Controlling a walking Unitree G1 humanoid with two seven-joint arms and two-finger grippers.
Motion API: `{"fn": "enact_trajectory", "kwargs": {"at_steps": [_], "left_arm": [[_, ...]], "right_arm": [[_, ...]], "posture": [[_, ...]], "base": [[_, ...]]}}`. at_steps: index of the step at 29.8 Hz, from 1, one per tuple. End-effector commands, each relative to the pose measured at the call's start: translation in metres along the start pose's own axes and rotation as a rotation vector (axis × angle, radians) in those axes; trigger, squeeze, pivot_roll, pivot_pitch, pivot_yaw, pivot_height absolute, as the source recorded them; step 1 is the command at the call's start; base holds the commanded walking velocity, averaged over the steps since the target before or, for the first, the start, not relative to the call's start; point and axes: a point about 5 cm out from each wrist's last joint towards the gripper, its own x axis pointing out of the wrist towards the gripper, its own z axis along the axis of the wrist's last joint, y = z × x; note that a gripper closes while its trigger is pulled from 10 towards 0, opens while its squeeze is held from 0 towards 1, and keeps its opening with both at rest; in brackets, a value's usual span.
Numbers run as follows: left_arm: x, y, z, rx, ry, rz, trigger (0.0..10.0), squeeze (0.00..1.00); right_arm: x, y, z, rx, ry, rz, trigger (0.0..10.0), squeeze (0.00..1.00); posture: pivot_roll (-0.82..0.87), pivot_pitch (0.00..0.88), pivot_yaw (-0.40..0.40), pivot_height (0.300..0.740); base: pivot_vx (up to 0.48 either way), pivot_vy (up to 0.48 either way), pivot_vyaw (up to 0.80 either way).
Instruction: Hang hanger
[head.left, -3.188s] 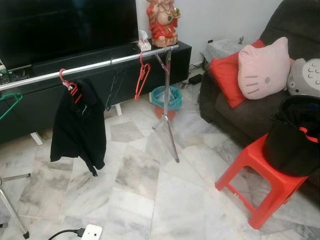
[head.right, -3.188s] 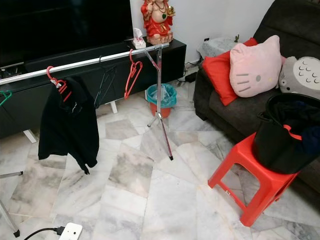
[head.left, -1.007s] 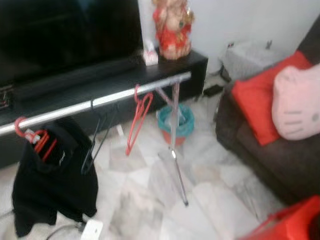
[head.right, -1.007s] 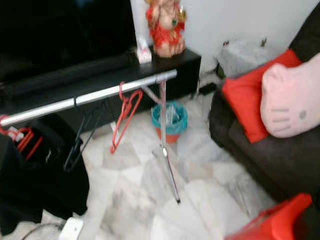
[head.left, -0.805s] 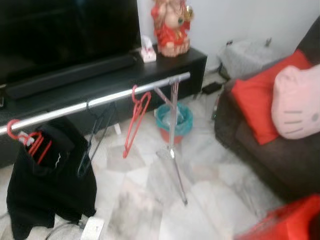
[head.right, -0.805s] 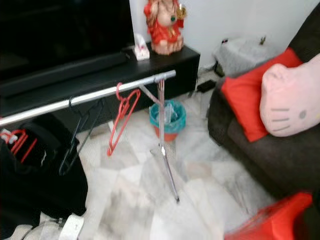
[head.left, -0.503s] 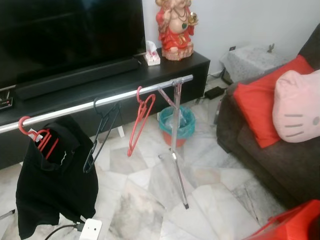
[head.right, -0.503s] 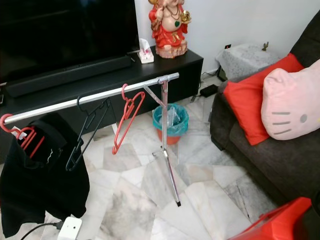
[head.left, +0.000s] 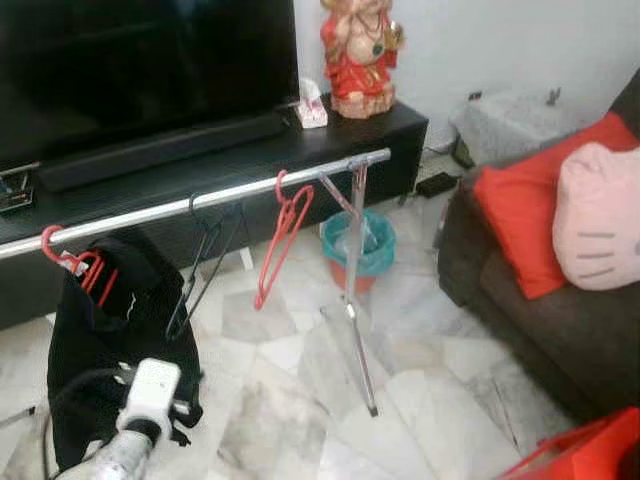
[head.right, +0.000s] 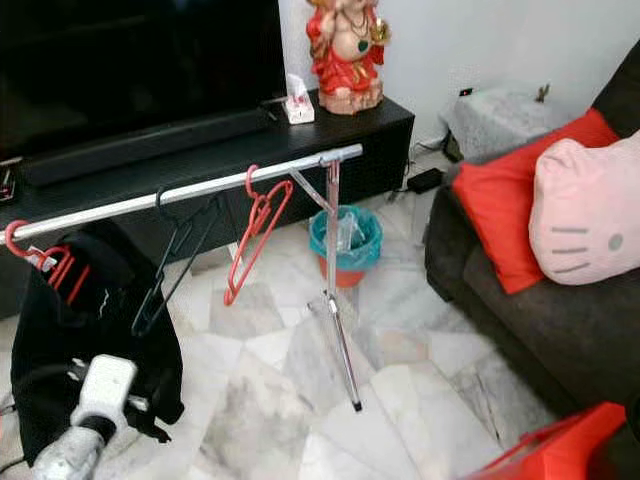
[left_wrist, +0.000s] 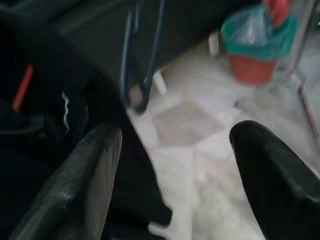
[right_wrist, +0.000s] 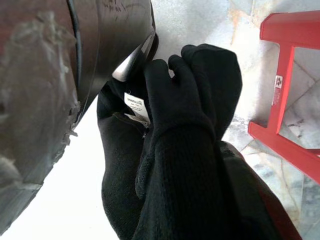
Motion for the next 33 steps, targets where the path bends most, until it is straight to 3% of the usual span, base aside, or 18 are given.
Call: {"fn": "enact_trajectory", "kwargs": {"at_steps": [1,4,9,14,16,19,28,33], "left_arm": [[-0.012,-0.008,-0.009,-0.044,0.026,-0.014,10.0,0.0],[-0.022,-0.01,-0.018,-0.063,0.037,-0.017,10.0,0.0],[-0.03,-0.007,-0.011,-0.077,0.045,0.011,10.0,0.0],[-0.024,-0.005,-0.018,-0.094,0.091,-0.015,10.0,0.0],[-0.006,-0.021,-0.031,-0.077,0.221,-0.109,10.0,0.0],[0.007,-0.03,-0.037,-0.068,0.316,-0.129,10.0,0.0],[0.015,-0.042,-0.059,-0.049,0.554,-0.16,10.0,0.0],[0.007,-0.043,-0.071,-0.041,0.651,-0.139,10.0,0.0]], "right_arm": [[0.005,0.035,0.008,-0.043,-0.029,0.097,10.0,0.0],[0.005,0.034,0.008,-0.045,-0.032,0.094,10.0,0.0],[0.005,0.032,0.01,-0.021,-0.055,0.075,10.0,0.0],[0.005,0.031,0.012,-0.023,-0.065,0.065,10.0,0.0],[0.005,0.03,0.013,0.068,-0.106,0.04,10.0,0.0],[0.005,0.032,0.013,0.157,-0.131,0.043,10.0,0.0],[0.005,0.035,0.012,0.322,-0.174,0.035,10.0,0.0],[0.004,0.035,0.012,0.325,-0.191,0.023,10.0,0.0]], "posture": [[0.0,0.0,0.089,0.74],[0.01,0.0,0.085,0.74],[0.01,0.0,0.088,0.74],[0.02,0.0,0.083,0.74],[0.02,0.0,0.081,0.74],[0.01,0.0,0.086,0.74],[-0.02,0.0,0.091,0.74],[-0.03,0.0,0.09,0.74]], "base": [[0.0,0.0,0.0],[0.0,0.0,0.0],[0.0,0.0,0.0],[0.0,0.0,0.0],[0.0,0.0,0.0],[0.0,0.0,0.0],[0.0,0.0,0.0],[0.0,0.0,0.0]]}}
